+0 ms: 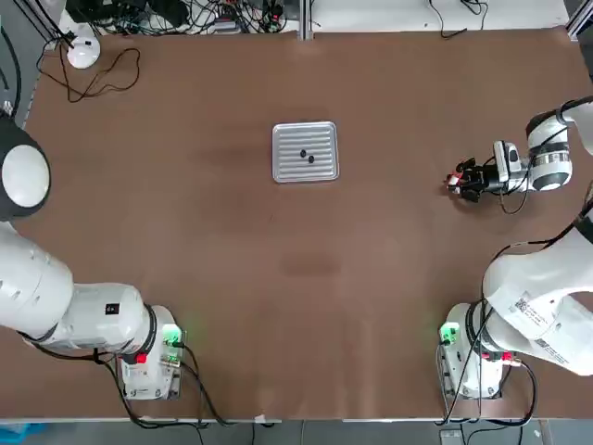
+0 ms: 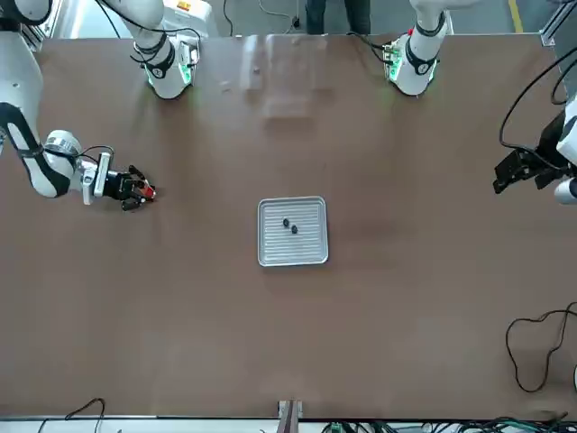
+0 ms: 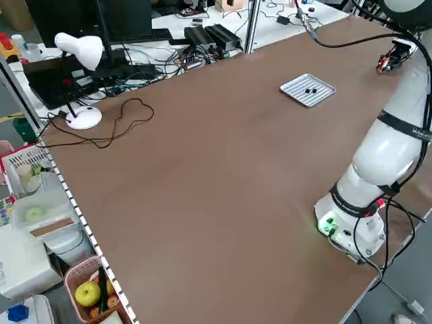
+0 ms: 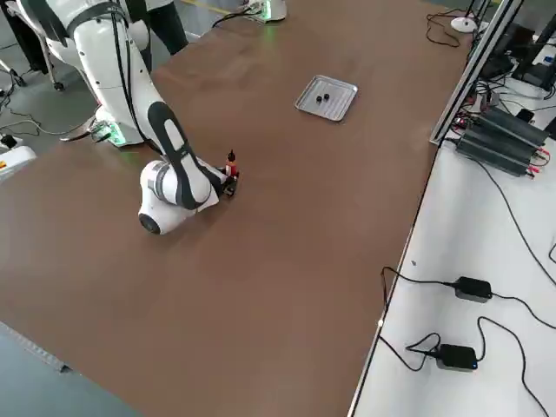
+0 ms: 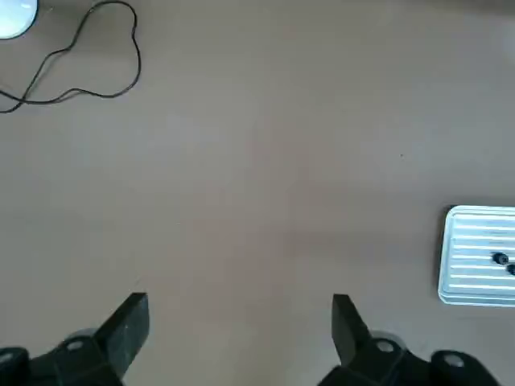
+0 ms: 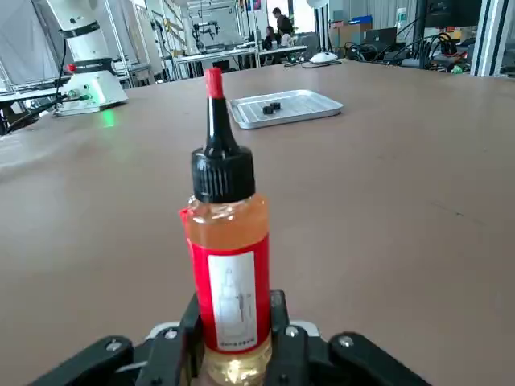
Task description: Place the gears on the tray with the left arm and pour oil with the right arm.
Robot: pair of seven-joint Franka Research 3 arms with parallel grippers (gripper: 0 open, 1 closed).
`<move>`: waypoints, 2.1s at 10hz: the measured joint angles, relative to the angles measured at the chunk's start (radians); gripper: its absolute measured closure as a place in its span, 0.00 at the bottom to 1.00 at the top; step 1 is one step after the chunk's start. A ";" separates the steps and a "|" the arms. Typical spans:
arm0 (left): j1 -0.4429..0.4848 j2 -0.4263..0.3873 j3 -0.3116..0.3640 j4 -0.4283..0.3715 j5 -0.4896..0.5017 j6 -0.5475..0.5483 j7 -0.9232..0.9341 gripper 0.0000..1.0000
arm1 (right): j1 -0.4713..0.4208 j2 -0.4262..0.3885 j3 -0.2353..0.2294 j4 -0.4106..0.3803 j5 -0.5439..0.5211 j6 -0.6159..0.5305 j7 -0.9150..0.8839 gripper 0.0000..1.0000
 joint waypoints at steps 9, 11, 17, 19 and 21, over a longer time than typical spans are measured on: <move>0.002 0.001 0.010 -0.004 -0.030 -0.005 -0.002 0.00 | 0.000 0.005 0.003 0.006 0.000 0.000 0.000 0.62; 0.003 0.003 0.010 -0.009 -0.030 -0.006 0.000 0.00 | 0.000 0.007 0.005 0.006 0.000 0.000 0.000 0.59; 0.000 0.004 0.007 -0.009 -0.031 -0.055 0.000 0.00 | 0.000 0.008 0.006 0.007 0.000 -0.001 0.000 0.40; -0.001 0.004 0.006 -0.009 -0.032 -0.057 0.000 0.00 | 0.000 0.008 0.006 0.007 0.000 -0.003 0.000 0.25; -0.001 0.004 0.006 -0.009 -0.032 -0.059 0.000 0.00 | 0.000 0.008 0.006 0.008 0.000 -0.004 0.001 0.15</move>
